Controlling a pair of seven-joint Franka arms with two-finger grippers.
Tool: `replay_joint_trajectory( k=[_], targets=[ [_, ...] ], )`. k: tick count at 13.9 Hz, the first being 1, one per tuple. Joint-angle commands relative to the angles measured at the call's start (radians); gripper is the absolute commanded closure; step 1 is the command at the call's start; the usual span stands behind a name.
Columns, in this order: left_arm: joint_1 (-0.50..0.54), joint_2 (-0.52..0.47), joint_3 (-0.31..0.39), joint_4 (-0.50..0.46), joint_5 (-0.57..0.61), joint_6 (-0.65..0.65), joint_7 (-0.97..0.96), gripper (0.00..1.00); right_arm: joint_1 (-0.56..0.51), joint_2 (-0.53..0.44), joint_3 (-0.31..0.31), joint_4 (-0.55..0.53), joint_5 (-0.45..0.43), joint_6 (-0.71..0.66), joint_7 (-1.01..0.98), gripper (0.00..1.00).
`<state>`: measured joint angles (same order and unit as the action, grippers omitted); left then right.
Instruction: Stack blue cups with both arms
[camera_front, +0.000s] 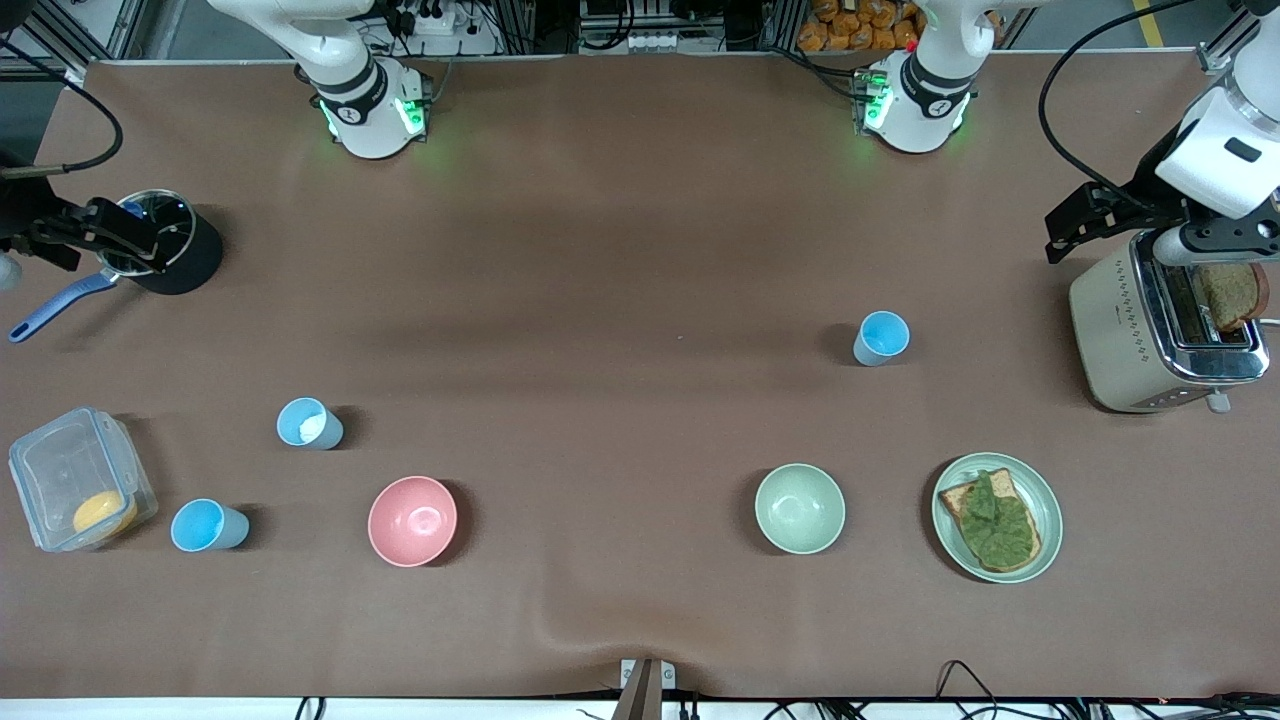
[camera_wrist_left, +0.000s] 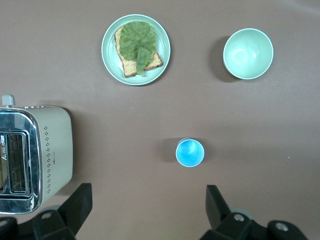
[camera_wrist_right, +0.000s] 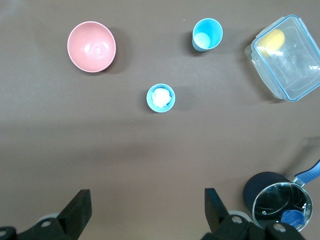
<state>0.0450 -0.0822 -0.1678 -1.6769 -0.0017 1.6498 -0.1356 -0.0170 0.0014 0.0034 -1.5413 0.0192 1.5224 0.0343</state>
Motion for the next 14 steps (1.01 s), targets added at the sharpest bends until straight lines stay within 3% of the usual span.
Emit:
replay_joint_trajectory(
  k=[1, 14],
  targets=[
    [0.007, -0.002, -0.007, 0.005, 0.011, -0.010, -0.018, 0.00, -0.021, 0.008, 0.017, 0.021, 0.015, -0.013, 0.007, 0.00],
    [0.007, -0.002, -0.006, 0.005, 0.011, -0.012, -0.018, 0.00, -0.001, 0.018, 0.021, 0.017, 0.033, -0.024, 0.013, 0.00]
  ],
)
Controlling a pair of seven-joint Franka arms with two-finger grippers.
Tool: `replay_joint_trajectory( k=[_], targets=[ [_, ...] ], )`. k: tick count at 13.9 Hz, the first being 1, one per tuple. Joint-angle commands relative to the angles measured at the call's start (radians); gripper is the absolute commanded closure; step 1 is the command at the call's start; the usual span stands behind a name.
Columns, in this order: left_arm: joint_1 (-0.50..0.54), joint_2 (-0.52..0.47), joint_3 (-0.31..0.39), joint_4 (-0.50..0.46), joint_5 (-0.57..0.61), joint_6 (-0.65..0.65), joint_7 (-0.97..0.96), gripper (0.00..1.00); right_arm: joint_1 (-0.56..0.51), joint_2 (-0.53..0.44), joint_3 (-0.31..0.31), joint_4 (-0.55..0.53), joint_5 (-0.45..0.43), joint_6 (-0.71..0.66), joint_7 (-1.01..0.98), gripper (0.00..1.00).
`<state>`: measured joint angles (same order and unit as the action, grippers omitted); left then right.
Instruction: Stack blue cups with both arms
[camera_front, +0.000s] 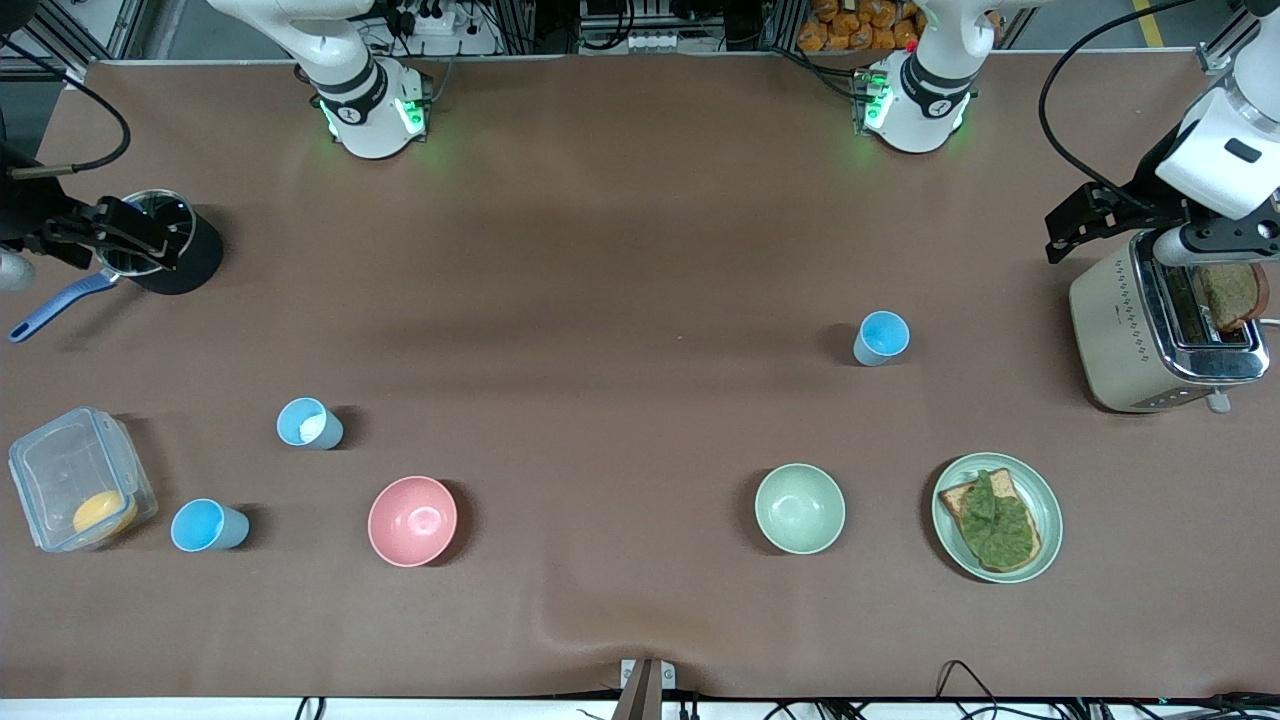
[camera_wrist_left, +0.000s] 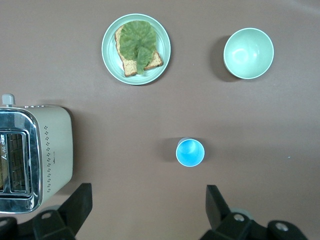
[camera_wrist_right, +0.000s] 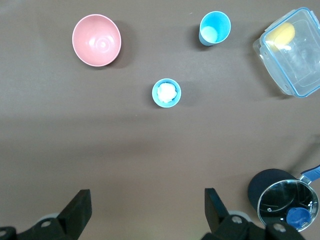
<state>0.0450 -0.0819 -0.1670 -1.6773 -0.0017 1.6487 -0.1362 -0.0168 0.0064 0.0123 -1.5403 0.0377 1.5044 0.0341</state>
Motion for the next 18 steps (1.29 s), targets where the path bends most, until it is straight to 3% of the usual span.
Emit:
replay_joint_trajectory(
  k=[1, 18],
  targets=[
    [0.007, -0.004, -0.006, 0.004, 0.011, -0.010, -0.017, 0.00, -0.002, 0.015, 0.012, 0.016, 0.014, -0.006, 0.013, 0.00],
    [0.007, -0.002, 0.000, 0.002, 0.009, -0.012, -0.019, 0.00, 0.037, 0.040, 0.012, 0.017, 0.001, -0.003, -0.023, 0.00]
  ],
)
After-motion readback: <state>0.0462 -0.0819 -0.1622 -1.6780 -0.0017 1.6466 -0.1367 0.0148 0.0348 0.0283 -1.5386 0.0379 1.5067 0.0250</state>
